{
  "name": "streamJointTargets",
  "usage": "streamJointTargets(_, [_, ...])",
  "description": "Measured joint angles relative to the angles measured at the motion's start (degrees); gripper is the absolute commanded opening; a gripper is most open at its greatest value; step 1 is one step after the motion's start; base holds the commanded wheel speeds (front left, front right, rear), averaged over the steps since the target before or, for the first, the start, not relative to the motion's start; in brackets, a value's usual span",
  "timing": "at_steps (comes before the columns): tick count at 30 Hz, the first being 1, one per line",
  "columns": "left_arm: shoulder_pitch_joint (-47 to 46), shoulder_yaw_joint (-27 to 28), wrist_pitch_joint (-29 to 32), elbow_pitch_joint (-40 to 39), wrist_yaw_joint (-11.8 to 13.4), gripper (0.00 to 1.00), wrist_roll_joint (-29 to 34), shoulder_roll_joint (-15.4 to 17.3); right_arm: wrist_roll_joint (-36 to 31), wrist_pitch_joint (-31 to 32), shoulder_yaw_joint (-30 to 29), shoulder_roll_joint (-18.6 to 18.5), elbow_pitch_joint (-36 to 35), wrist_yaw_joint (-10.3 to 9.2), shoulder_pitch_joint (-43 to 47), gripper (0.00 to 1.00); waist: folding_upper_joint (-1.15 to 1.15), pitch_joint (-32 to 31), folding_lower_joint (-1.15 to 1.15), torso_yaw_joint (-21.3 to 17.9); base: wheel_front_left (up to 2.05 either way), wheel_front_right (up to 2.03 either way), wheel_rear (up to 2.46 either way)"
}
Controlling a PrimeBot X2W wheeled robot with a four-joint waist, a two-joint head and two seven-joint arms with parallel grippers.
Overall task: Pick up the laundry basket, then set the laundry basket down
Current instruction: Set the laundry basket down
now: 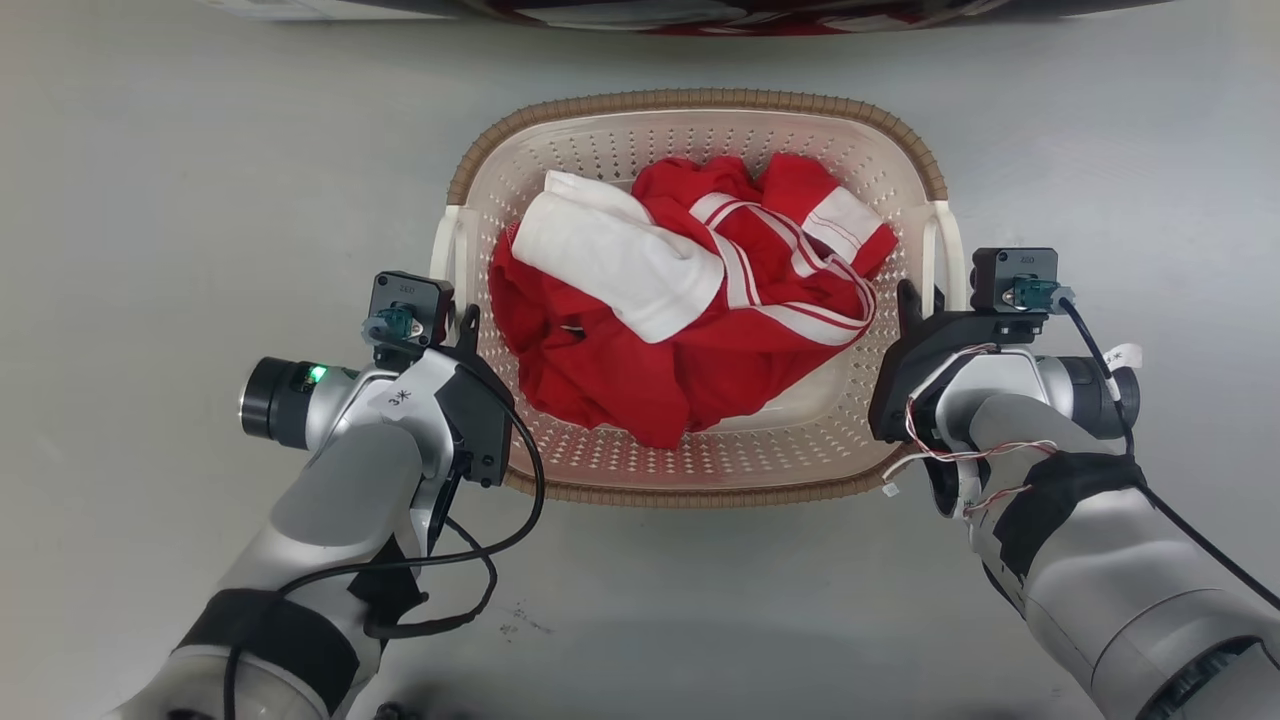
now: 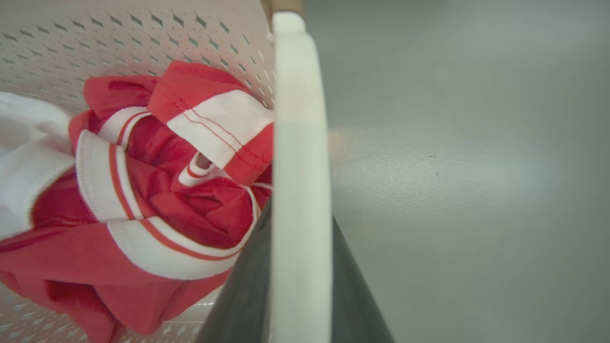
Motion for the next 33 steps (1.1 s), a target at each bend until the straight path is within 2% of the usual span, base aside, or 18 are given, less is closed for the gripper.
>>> streamJointTargets(17, [-2.5,0.0,-3.0,1.7,0.0,0.0,0.5,-0.4,0.0,-2.5,0.5,0.0,0.3,0.0,-1.4,0.0,-0.01,1.8,-0.01,1.5,0.0,0.0,0.0])
streamJointTargets(18, [-2.6,0.0,-3.0,1.8,0.0,0.0,0.5,-0.5,-0.1,-2.5,0.5,0.0,0.4,0.0,-1.5,0.04,-0.01,1.9,-0.01,1.5,0.0,0.0,0.0])
streamJointTargets(19, [-2.7,0.0,-3.1,1.9,0.0,0.16,0.5,-0.5,-0.3,-2.5,0.5,0.0,0.5,0.0,-1.6,0.18,-0.01,1.9,-0.01,1.5,0.0,0.0,0.0])
streamJointTargets(20, [-2.7,0.0,-3.2,1.9,0.0,0.37,0.5,-0.5,-0.6,-2.7,0.6,0.0,0.7,0.01,-1.7,0.3,-0.01,2.0,-0.01,1.6,0.0,0.0,0.0])
streamJointTargets(22, [-2.9,0.0,-3.5,2.1,0.0,0.44,0.6,-0.5,-1.2,-2.9,0.9,-0.1,1.0,0.01,-2.2,0.53,-0.01,2.0,-0.01,1.6,0.0,0.0,0.0])
streamJointTargets(24, [-2.9,0.0,-3.5,2.2,0.0,0.49,0.6,-0.5,-1.2,-3.0,1.0,0.0,1.1,0.01,-2.3,0.61,-0.01,2.1,-0.01,1.7,0.0,0.0,0.0])
streamJointTargets(25, [-3.0,0.0,-3.5,2.3,0.0,0.6,0.6,-0.5,-1.3,-3.0,1.1,0.0,1.1,0.02,-2.3,0.76,-0.01,2.2,-0.01,1.7,0.0,0.0,0.0])
streamJointTargets(26, [-3.0,0.0,-3.7,2.3,0.0,0.6,0.6,-0.5,-1.5,-3.1,1.1,0.0,1.2,0.11,-2.3,0.76,-0.01,2.2,-0.01,1.7,0.0,0.0,0.0])
streamJointTargets(27, [-3.1,0.0,-3.8,2.4,0.0,0.8,0.6,-0.5,-1.5,-3.2,1.1,0.0,1.3,0.15,-2.3,0.92,-0.01,2.2,-0.01,1.7,0.0,0.0,0.0])
streamJointTargets(28, [-3.2,0.0,-4.0,2.4,0.0,0.93,0.6,-0.5,-1.5,-3.3,1.1,0.0,1.4,0.15,-2.3,1.0,-0.01,2.2,-0.01,1.8,0.0,0.0,0.0])
streamJointTargets(29, [-3.4,0.0,-4.0,2.4,0.0,1.0,0.6,-0.6,-1.5,-3.3,1.2,0.0,1.4,0.15,-2.3,1.0,-0.01,2.3,-0.01,1.8,0.0,0.0,0.0])
streamJointTargets(33, [-3.5,0.1,-4.2,2.7,0.1,1.0,0.6,-0.8,-1.5,-3.5,1.2,0.0,1.7,0.15,-2.3,1.0,-0.01,2.2,-0.01,1.9,0.0,0.0,0.0])
